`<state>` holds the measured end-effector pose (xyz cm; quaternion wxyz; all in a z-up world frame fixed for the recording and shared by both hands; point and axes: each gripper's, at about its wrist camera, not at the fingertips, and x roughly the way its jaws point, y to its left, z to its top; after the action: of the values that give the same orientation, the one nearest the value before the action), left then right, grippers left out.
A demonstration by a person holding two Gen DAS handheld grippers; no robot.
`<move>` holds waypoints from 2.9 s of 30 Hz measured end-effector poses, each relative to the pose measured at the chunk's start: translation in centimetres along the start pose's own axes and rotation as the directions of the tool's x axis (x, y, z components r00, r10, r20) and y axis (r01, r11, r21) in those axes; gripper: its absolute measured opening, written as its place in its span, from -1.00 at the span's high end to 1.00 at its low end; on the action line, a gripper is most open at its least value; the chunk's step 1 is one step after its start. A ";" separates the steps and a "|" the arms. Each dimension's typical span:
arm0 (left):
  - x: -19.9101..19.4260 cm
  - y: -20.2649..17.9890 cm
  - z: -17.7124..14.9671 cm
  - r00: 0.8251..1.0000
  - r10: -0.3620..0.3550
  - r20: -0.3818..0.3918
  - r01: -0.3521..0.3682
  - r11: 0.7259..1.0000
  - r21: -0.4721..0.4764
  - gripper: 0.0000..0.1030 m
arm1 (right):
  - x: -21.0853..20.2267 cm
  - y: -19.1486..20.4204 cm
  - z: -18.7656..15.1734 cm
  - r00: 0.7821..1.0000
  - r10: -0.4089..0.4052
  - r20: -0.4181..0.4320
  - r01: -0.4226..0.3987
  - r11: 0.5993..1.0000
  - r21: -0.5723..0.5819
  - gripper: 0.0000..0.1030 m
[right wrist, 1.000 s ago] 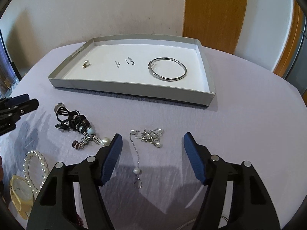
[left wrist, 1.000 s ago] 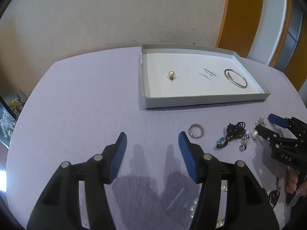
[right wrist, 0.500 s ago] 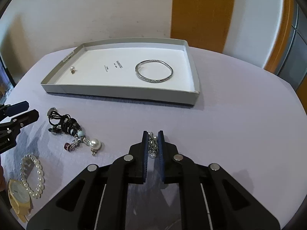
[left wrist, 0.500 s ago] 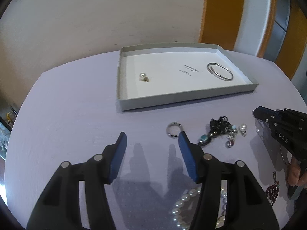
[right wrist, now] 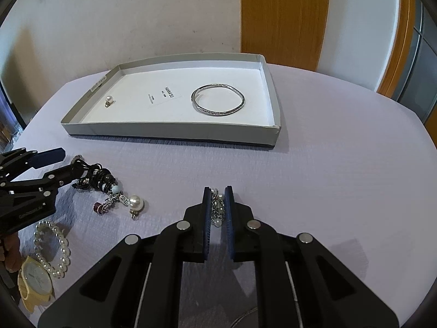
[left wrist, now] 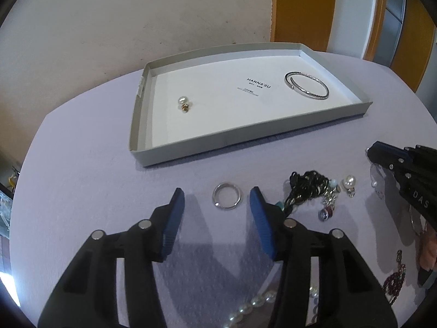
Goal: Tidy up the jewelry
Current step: 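Grasp the silver dangling earring with right tool while left tool grasps the silver ring, then hold the silver ring in left tool and the earring in right tool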
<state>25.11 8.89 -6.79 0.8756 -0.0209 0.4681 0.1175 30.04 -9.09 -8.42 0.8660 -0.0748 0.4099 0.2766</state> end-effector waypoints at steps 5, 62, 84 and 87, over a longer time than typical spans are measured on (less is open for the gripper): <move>0.2 -0.4 0.3 0.999 -0.041 0.007 0.041 0.999 -0.003 0.50 | 0.0 -0.2 0.0 1.000 0.016 -0.005 -0.016 1.000 0.017 0.80; -3.8 2.9 0.2 0.996 -0.003 0.092 0.013 0.995 -0.103 0.59 | -1.5 0.4 -0.8 0.996 0.085 -0.019 -0.085 0.996 0.021 0.88; -3.7 3.1 0.2 0.996 -0.002 0.085 0.011 0.994 -0.110 0.59 | -1.3 2.8 -2.0 1.000 -0.008 -0.003 0.008 0.987 -0.159 0.87; -3.9 3.2 0.2 0.996 -0.010 0.086 0.019 0.993 -0.114 0.59 | -1.9 1.8 -1.1 0.999 0.046 -0.004 -0.046 0.993 -0.107 0.87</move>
<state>22.49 11.27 -3.20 0.8928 -0.0695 0.4228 0.1387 27.34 -8.73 -7.57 0.8538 -0.1120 0.3967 0.3179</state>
